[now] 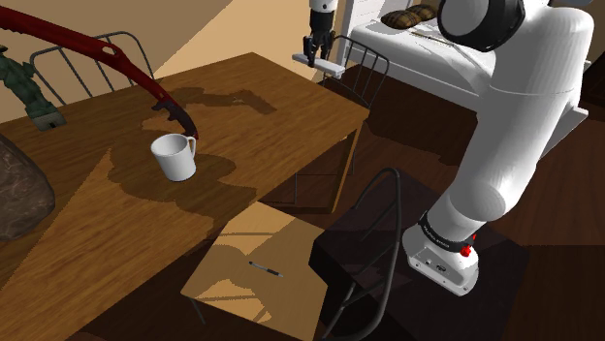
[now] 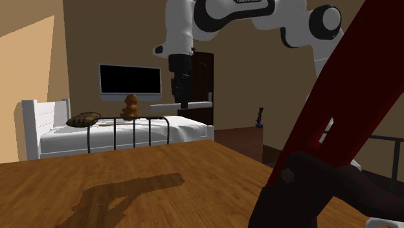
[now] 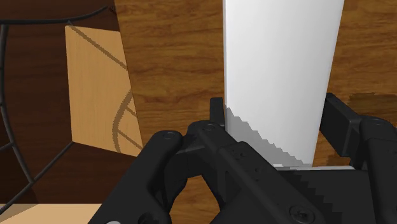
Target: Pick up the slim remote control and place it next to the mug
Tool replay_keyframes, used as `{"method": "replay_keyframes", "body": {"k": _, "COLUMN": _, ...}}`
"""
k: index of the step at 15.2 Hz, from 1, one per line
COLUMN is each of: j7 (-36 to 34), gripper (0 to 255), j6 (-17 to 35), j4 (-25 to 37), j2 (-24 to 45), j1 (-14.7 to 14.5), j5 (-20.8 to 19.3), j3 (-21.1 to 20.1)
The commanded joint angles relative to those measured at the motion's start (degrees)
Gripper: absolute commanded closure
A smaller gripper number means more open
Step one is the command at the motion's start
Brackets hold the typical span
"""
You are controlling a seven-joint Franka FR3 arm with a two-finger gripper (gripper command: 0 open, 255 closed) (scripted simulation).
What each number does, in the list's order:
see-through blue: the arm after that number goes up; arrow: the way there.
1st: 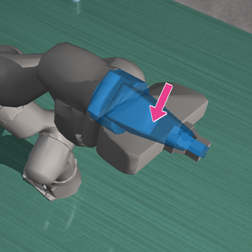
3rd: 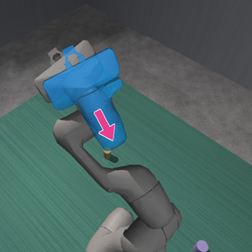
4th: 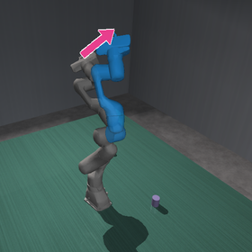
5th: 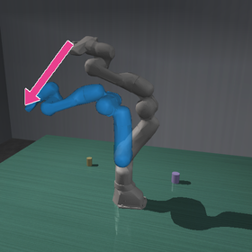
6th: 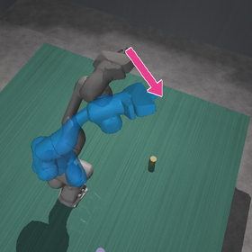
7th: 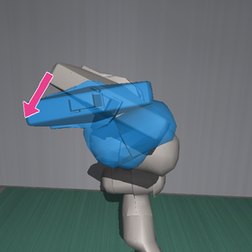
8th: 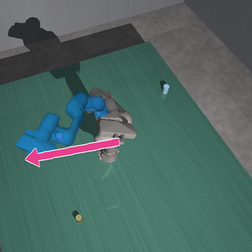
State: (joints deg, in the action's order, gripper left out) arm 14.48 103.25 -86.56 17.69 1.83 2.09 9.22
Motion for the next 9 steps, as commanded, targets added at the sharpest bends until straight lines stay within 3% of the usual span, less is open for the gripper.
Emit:
{"method": "replay_keyframes", "body": {"k": 1, "j7": 0.0, "gripper": 255, "j6": -1.7, "j4": 1.7, "j2": 0.0, "j1": 0.0, "j5": 0.0, "j3": 0.0}}
{"method": "replay_keyframes", "body": {"k": 9, "j7": -8.7, "gripper": 255, "j6": 0.2, "j4": -6.7, "j2": -6.6, "j1": -5.7, "j5": -1.5, "j3": -2.9}}
